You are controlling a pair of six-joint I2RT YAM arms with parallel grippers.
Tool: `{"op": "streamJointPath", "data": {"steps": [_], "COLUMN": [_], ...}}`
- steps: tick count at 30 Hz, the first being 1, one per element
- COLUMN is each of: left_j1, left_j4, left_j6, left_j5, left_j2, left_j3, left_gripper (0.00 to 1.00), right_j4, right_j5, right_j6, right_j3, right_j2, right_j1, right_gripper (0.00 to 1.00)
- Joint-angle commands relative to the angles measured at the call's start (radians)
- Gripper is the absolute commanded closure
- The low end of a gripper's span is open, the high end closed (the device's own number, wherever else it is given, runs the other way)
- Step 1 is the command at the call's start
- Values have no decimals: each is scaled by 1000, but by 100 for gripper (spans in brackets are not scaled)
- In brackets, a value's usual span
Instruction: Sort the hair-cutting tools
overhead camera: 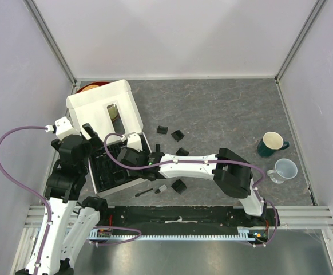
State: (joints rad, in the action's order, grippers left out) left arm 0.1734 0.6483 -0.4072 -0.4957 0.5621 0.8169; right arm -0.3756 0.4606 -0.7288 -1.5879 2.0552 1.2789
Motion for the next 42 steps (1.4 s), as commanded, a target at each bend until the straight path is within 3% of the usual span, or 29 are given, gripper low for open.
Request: {"op": "streamJointPath", "data": {"steps": [1, 13, 24, 30, 37, 42], "left_j1": [-5, -3, -3, -3, -3, -5], "left_j4": [-47, -47, -50, -52, -48, -55], "left_j6": [-18, -18, -15, -18, 2, -13], "left_j5": [-21, -15, -3, 19, 143, 276], "left_j2": [-5, -4, 4, 15, 33, 47], "left_j3": [-2, -4, -5, -2, 36, 77], "left_gripper": [5, 5, 5, 2, 0, 0], "right_j4": [-40, -13, -13, -20, -66, -109], "right_j5": [-33, -8, 6, 59, 138, 125], "right_j6": [-6, -14, -11, -14, 63, 52], "right_j3": [26, 13, 14, 8, 28, 167], "right_j2": [-6, 52, 25, -75, -211, -380], "right_j1": [5, 7, 7, 5, -9, -94], "right_gripper": [60, 65, 61, 46, 18, 12]}}
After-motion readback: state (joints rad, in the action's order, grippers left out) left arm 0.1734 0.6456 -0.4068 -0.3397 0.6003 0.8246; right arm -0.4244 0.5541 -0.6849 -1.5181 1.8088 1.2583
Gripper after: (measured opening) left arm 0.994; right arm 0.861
